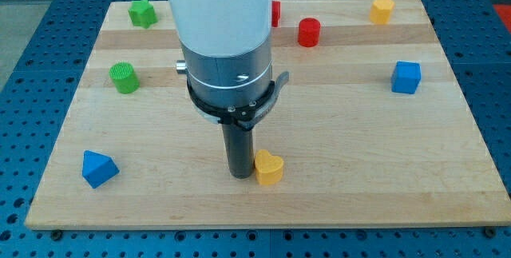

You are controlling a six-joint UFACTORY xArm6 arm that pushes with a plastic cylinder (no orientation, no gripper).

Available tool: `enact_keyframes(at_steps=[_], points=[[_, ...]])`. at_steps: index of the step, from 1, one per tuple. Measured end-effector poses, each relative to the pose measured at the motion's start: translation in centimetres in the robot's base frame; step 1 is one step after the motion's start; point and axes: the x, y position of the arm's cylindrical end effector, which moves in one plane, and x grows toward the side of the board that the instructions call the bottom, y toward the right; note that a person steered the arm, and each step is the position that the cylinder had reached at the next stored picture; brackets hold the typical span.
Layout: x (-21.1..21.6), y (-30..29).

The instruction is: Move the red circle to the bottom right of the board

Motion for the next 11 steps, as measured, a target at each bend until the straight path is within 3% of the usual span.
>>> enact_keyframes(at_steps=[2, 8, 11], points=[[-0.9, 0.2], [-20.8, 0.2], [-25.9, 2.6]])
